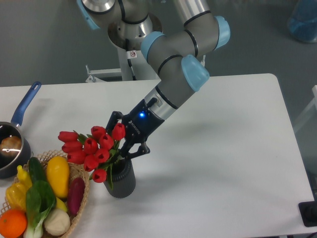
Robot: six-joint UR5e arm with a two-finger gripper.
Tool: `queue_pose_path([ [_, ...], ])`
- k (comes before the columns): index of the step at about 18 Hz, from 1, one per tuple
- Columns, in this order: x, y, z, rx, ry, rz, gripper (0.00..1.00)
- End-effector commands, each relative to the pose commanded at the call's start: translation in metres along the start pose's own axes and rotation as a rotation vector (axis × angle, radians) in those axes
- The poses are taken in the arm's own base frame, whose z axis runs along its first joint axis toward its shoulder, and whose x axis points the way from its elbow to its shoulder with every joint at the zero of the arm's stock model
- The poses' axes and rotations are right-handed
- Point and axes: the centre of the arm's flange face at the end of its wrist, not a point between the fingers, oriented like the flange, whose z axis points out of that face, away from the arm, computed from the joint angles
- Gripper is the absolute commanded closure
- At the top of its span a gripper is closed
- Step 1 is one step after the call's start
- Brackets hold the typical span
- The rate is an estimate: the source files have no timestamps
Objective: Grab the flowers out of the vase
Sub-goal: 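Lift the gripped tulips upward, drawing stems out of the vase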
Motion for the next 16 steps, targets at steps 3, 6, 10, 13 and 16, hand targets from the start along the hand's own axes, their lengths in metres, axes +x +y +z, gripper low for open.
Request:
queue_pose_path([
  [3, 0.0, -0.004, -0.007, 0.041, 0.0, -0.003, 0.56],
  [6, -0.001, -0.007, -0.016, 0.076, -0.006, -0.005, 0.56],
  [10, 0.002, -0.011, -0.026, 0.106, -0.013, -0.007, 0.56],
  [13, 0.006, -0.014, -0.028, 0.125, -0.011, -0.01, 0.56],
  [16, 0.008, -0.018, -0.031, 0.134, -0.012, -0.006, 0.56],
])
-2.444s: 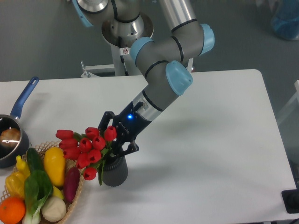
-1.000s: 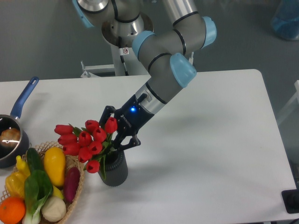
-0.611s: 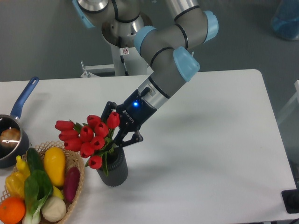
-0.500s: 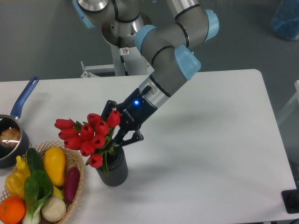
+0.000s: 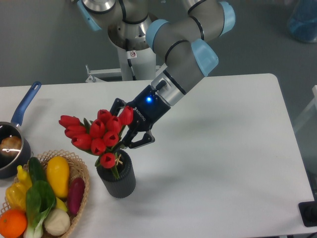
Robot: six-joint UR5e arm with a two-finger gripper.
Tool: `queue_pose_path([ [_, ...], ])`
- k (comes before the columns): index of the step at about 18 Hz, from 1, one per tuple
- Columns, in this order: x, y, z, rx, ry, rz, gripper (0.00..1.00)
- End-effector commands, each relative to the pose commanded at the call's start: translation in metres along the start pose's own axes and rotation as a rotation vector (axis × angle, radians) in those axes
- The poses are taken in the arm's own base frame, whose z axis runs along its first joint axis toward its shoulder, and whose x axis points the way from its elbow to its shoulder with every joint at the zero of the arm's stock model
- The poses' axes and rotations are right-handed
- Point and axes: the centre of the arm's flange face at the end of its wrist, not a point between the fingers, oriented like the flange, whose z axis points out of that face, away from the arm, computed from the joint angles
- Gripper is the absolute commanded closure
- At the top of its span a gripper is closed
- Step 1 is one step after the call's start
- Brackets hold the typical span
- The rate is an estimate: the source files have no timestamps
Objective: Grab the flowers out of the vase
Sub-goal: 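Lift the gripped tulips upward, drawing stems out of the vase, then raise the tulip bouquet clear of the vase and carry it upward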
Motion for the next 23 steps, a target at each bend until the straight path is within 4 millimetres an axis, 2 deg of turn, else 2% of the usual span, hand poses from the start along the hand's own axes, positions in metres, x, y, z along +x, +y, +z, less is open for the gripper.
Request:
queue_pose_path([
  [7, 0.001, -0.004, -0.004, 0.013, -0.004, -0.004, 0.56],
  [18, 0.001, -0.015, -0.029, 0.079, -0.026, -0.034, 0.57],
  [23, -0.002, -0.021, -0.046, 0.141, -0.037, -0.058, 0.57],
])
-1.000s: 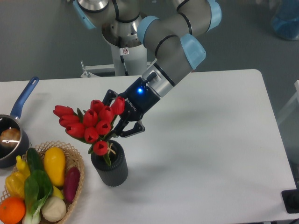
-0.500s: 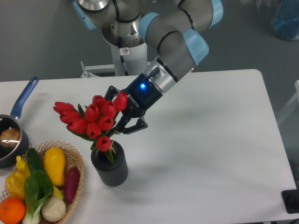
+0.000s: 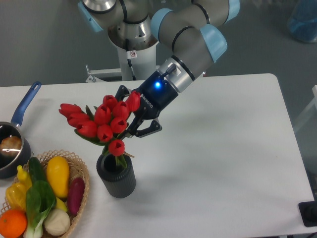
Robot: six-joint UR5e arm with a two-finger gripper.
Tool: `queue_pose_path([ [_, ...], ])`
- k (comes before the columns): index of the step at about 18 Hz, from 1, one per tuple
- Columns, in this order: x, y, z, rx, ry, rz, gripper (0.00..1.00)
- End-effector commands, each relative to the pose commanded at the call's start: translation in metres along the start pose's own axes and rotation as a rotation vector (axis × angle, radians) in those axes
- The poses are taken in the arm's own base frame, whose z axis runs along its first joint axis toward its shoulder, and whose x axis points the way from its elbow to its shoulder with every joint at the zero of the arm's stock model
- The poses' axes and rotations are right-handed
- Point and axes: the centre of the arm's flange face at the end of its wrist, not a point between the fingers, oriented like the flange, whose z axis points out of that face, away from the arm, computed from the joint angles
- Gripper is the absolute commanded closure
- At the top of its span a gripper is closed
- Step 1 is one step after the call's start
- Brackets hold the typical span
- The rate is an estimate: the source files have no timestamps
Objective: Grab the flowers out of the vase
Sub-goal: 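Raise the tulip bouquet clear of the vase and carry it upward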
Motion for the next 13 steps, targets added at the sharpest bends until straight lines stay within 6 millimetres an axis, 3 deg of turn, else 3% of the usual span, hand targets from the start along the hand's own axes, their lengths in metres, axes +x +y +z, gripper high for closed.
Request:
queue_pose_path([
  [6, 0.0004, -0.0062, -0.009, 0.025, -0.008, -0.012, 0.57],
  [8, 0.0005, -0.0055, -0.0088, 0.025, -0.008, -0.026, 0.7],
  [13, 0.0023, -0.0082, -0.0106, 0.027, -0.01, -0.036, 0.71],
])
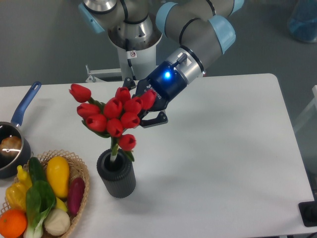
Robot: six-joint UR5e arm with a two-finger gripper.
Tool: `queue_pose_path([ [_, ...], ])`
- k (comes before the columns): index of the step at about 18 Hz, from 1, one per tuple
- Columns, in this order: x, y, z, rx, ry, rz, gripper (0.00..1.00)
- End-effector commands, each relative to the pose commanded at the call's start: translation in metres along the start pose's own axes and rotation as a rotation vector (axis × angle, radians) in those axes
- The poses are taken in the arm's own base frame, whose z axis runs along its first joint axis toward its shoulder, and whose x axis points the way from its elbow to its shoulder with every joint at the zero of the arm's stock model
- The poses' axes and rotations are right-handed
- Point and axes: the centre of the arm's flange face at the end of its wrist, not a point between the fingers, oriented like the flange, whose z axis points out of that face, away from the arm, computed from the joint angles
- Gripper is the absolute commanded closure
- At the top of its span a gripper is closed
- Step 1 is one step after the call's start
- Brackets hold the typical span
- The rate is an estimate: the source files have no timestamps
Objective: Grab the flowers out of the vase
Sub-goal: 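Raise the tulip bouquet clear of the vase and carry it upward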
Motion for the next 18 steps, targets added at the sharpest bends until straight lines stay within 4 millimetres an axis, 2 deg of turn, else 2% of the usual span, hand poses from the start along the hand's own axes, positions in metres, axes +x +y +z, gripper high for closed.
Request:
queue_pose_path([
  [6, 0.004, -0.009, -0.01, 0.035, -0.004, 0.007, 0.7],
  [10, -0.001, -0.018, -0.026, 0.082, -0.016, -0.016, 0.69],
  [18, -0.006, -0.023, -0.039, 0.101, -0.032, -0.008, 0.67],
])
